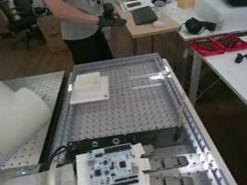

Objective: Grab the paper clip and place it in the clear container

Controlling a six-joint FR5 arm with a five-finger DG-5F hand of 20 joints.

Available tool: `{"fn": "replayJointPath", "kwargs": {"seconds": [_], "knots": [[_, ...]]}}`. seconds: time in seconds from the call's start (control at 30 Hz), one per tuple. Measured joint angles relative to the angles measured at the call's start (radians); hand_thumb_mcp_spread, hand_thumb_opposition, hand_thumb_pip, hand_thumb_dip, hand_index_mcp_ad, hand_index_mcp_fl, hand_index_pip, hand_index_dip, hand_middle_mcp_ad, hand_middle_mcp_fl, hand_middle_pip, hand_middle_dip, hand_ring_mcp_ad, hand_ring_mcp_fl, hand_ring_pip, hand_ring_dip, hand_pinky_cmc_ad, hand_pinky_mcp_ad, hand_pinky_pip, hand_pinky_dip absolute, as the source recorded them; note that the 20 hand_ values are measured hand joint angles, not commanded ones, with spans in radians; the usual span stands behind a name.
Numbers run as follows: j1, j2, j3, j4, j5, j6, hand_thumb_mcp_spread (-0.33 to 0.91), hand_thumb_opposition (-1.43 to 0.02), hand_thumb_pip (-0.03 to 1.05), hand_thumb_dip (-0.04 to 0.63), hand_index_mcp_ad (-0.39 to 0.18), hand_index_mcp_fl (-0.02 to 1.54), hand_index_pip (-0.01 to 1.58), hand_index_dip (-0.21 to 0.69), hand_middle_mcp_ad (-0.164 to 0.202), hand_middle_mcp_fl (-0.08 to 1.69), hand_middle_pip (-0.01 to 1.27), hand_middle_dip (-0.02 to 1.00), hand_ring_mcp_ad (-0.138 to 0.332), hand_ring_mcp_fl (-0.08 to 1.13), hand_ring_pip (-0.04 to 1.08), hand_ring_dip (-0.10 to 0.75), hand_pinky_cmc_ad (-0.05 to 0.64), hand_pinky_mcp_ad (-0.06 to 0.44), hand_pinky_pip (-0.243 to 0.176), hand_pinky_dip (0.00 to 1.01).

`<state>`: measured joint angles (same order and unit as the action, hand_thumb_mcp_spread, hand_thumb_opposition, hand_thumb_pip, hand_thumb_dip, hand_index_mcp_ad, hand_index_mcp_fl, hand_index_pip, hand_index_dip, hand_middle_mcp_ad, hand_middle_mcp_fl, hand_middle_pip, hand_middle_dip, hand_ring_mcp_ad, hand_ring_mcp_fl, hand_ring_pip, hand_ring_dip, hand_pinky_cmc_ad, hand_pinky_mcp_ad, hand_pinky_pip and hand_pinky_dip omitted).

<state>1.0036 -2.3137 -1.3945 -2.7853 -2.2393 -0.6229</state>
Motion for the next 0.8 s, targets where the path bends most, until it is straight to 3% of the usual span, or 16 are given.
{"fn": "replayJointPath", "kwargs": {"seconds": [0.73, 0.8], "knots": [[0.016, -0.025, 0.006, 0.040, 0.012, 0.015, 0.43, -0.82, 0.61, 0.220, -0.173, 0.33, 1.46, 0.021, 0.035, 0.04, 0.12, 0.18, 0.150, 0.00, 0.08, 0.099, 0.333, 0.291, -0.093, 0.33], [0.017, -0.026, 0.007, 0.039, 0.012, 0.015, 0.43, -0.82, 0.61, 0.220, -0.173, 0.34, 1.46, 0.021, 0.035, 0.04, 0.12, 0.18, 0.131, 0.00, 0.09, 0.101, 0.333, 0.295, -0.093, 0.32]]}}
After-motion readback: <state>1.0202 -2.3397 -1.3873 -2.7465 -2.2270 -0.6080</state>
